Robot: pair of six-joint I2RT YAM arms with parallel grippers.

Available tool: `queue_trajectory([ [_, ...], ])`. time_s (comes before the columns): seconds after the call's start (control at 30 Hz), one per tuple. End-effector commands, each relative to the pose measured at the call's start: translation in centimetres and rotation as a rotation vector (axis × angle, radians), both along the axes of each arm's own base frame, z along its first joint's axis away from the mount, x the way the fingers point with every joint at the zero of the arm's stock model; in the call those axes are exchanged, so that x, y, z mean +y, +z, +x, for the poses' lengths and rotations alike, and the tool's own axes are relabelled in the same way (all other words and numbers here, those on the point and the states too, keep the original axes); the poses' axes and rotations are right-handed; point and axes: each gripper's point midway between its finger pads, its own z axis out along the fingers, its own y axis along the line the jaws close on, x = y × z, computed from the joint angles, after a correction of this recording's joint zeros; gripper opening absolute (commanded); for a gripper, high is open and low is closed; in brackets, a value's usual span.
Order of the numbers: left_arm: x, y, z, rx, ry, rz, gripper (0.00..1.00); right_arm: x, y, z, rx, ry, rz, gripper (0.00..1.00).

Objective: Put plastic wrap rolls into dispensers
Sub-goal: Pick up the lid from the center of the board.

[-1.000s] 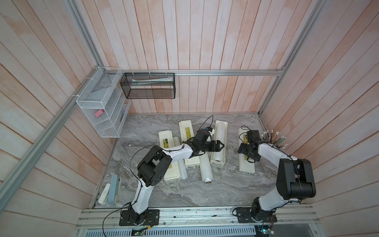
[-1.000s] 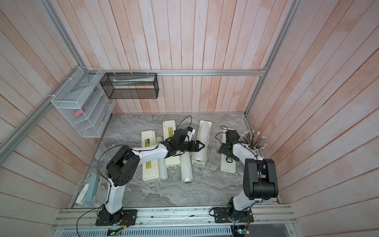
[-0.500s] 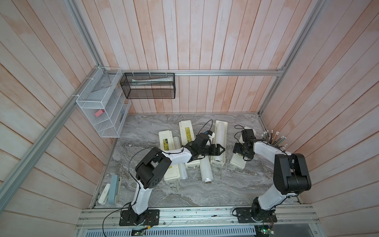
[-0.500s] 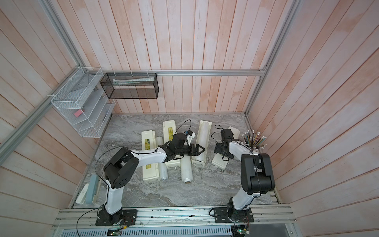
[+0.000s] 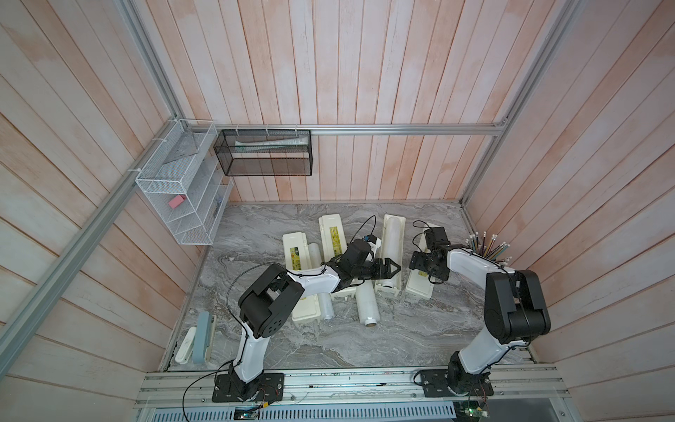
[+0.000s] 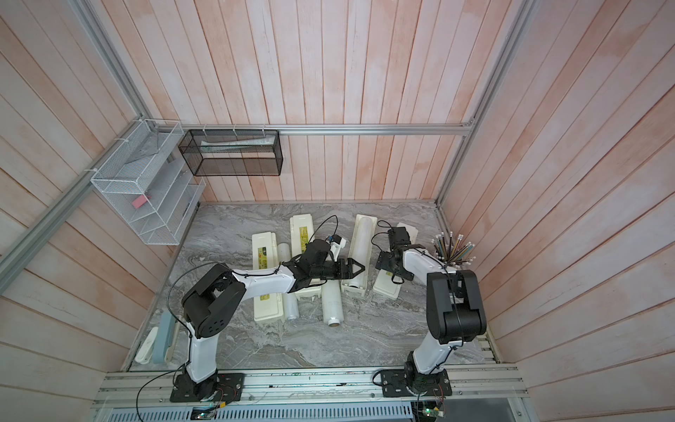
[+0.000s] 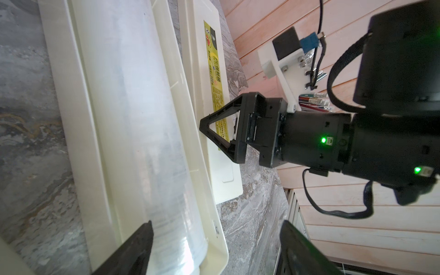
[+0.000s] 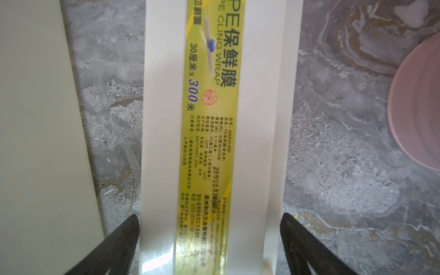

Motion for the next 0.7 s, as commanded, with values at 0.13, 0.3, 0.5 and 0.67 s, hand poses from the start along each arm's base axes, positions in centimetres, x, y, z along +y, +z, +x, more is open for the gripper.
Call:
queue_trajectory([
  [0.13, -1.0, -0.5, -2.3, 0.046, -0.041, -0.010, 0.85, -1.1, -1.2, -0.1, 0.042, -0.058, 0.025, 0.94],
  [0.3, -1.6, -0.2, -2.8, 0.050, -0.054, -0.019, 0.85, -1.3, -1.9, 0.1, 0.052, -0.053, 0.043, 0.94],
  [0.5, -2.4, 0.3, -3.5, 0.056, -0.073, -0.036, 0.85, -1.8, -2.7, 0.0, 0.079, -0.044, 0.036, 0.95],
  [0.67, -2.9, 0.6, -4.0, 0.065, -0.089, -0.047, 0.85, -2.2, -2.9, -0.4, 0.099, -0.050, 0.029, 0.96],
])
